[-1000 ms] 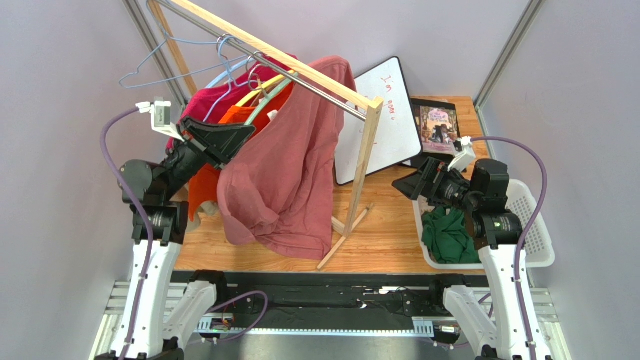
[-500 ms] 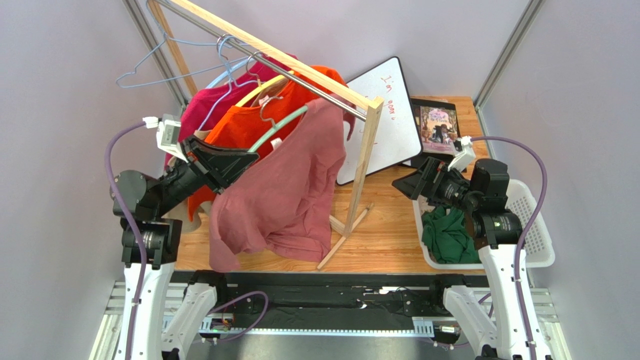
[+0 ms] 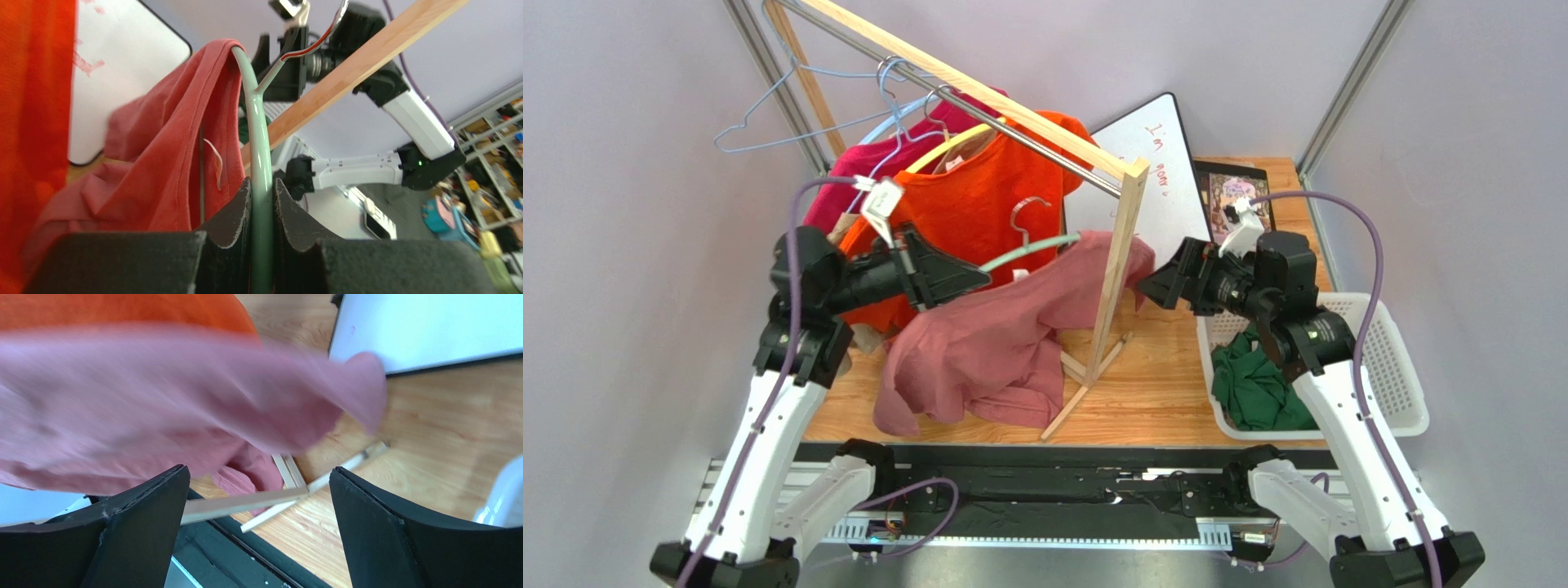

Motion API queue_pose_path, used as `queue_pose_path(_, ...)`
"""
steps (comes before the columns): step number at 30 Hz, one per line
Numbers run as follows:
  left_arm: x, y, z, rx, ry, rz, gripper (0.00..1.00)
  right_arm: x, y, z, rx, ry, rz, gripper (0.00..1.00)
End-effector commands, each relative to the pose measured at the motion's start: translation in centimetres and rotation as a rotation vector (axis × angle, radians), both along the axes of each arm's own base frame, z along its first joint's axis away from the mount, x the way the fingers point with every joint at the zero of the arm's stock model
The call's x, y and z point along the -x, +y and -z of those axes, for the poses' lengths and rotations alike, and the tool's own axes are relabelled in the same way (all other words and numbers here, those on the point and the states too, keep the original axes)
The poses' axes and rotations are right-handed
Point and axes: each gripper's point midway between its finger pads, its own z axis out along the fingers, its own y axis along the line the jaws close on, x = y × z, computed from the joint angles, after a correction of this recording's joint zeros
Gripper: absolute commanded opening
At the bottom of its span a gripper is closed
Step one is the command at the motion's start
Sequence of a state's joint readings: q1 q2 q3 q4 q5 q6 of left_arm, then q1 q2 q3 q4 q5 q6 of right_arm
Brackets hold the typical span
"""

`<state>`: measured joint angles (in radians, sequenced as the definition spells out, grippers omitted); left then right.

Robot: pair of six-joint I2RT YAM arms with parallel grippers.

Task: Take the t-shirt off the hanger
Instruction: Pass the hanger from the left arm to the right

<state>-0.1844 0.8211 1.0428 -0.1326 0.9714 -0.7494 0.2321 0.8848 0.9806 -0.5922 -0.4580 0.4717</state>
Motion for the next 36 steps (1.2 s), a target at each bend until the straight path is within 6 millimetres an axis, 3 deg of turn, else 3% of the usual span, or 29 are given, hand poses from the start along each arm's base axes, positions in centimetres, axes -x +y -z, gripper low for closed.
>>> queue_pose_path(1,0.3,-2.5,0.3,-0.033,0.013,0.050,0.00,-2.0,0.9,-5.5,-0.017,-0.161,0.017,0.90)
queue_pose_path(7,0.1,-3.5,0.2,-0.031,0.033,0.059,0.00,-1.6,2.8,-8.8,-0.029,-0.246,-0.054,0.83)
queue_pose_path(15,-0.6,-5.6,0.8,-0.047,0.081,0.073,0.00,0.6,6.3,-10.1,-0.055,-0.322,-0.214,0.76)
queue_pose_path(22,-0.8,-6.6,0.7,-0.046,0.089,0.029,0.00,0.7,8.4,-12.7,-0.125,-0.415,-0.287,0.74)
queue_pose_path(36,-0.7,-6.5,0.8,-0.037,0.100,-0.017,0.00,-0.6,12.5,-12.9,-0.088,-0.532,-0.318,0.68)
